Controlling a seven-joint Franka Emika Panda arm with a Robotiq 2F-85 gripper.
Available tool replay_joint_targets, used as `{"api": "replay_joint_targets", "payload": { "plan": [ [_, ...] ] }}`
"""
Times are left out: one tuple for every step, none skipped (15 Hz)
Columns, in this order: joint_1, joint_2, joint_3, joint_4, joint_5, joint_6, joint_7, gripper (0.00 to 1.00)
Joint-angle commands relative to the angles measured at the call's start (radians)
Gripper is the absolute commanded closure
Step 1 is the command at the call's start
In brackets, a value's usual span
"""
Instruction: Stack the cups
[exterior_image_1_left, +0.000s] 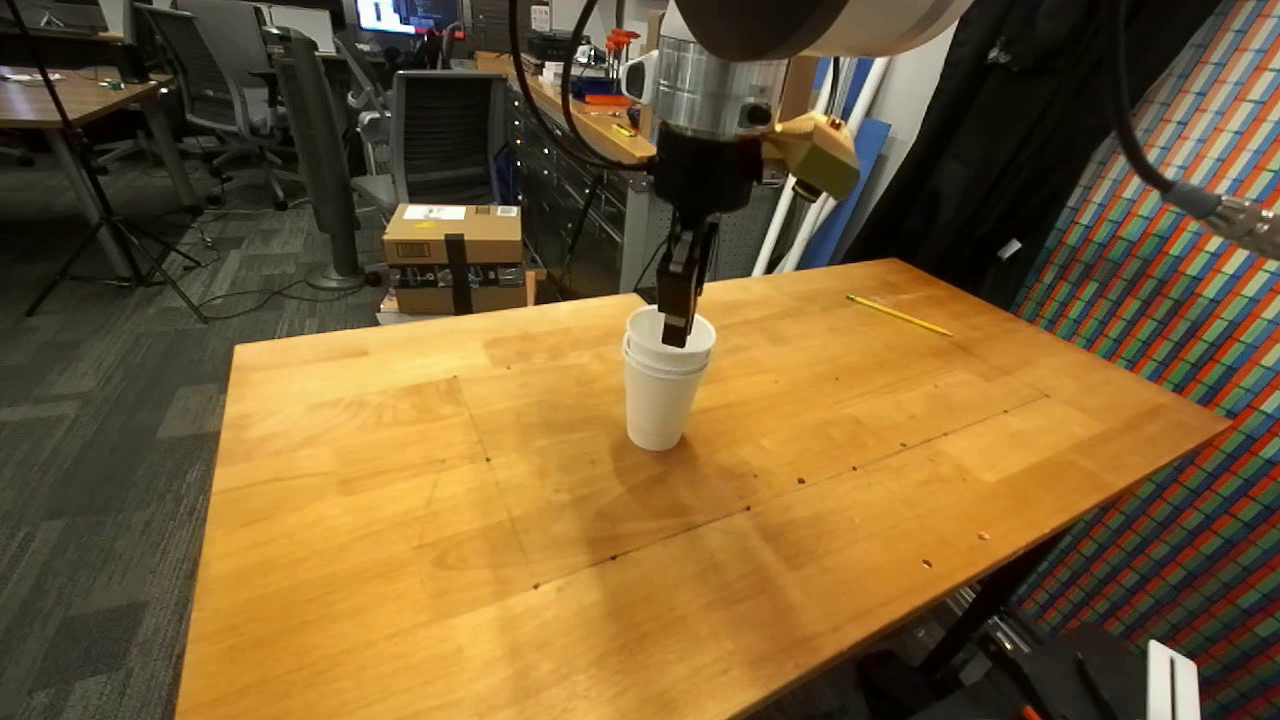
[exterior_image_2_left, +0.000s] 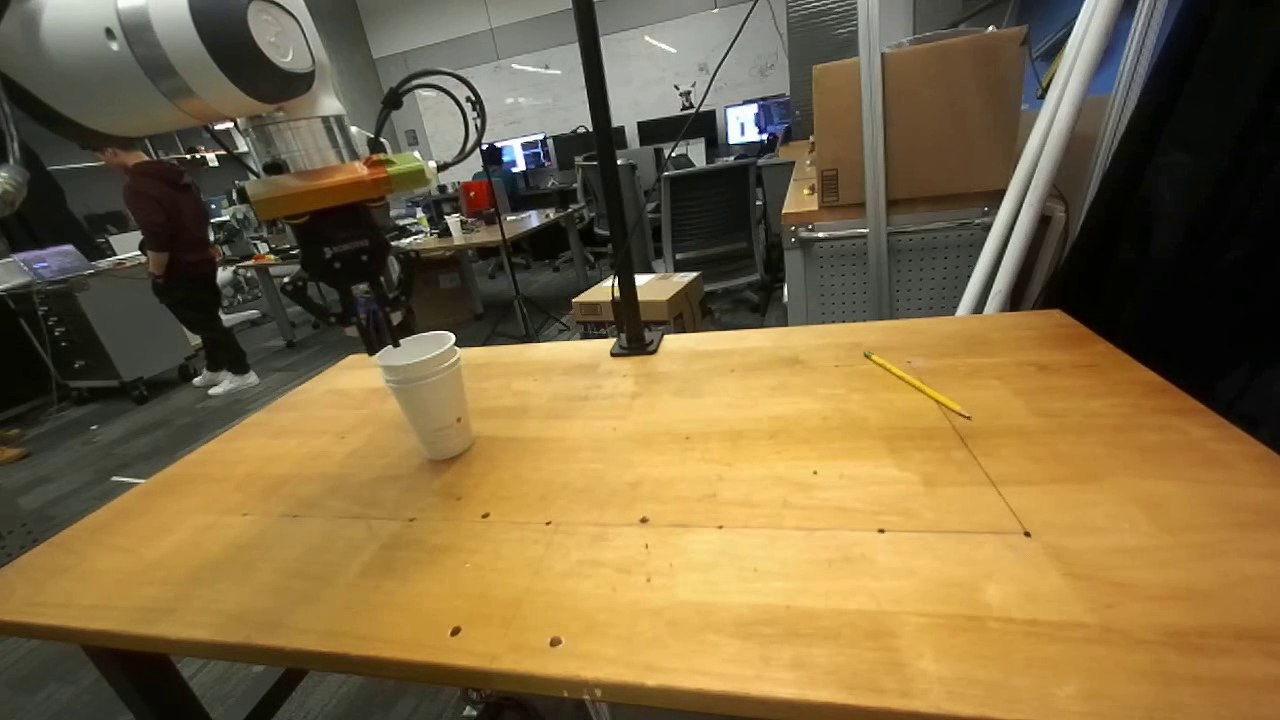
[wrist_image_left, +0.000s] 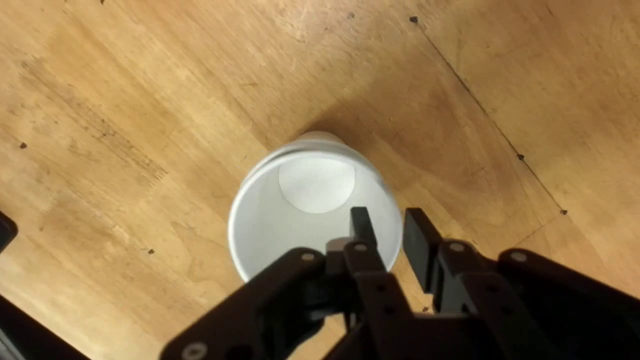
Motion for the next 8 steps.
{"api": "replay_joint_targets", "payload": {
  "plan": [
    [-0.002, 0.001, 0.004, 0.002, 0.004, 0.003, 0.009, 0.51],
    [-0.002, 0.003, 0.004, 0.002, 0.004, 0.002, 0.008, 0.41],
    [-0.002, 0.005, 0.004, 0.003, 0.005, 0.002, 0.009, 0.34],
    [-0.003, 0.006, 0.004, 0.003, 0.005, 0.001, 0.009, 0.26],
    [-0.004, 0.006, 0.004, 0.003, 0.004, 0.001, 0.009, 0.17],
    [-0.004, 0.005, 0.004, 0.002, 0.002, 0.001, 0.01, 0.1],
    [-0.005, 0.003, 0.003, 0.001, 0.001, 0.0, 0.009, 0.01],
    [-0.006, 0.0, 0.002, -0.002, 0.002, 0.0, 0.008, 0.0]
  ]
}}
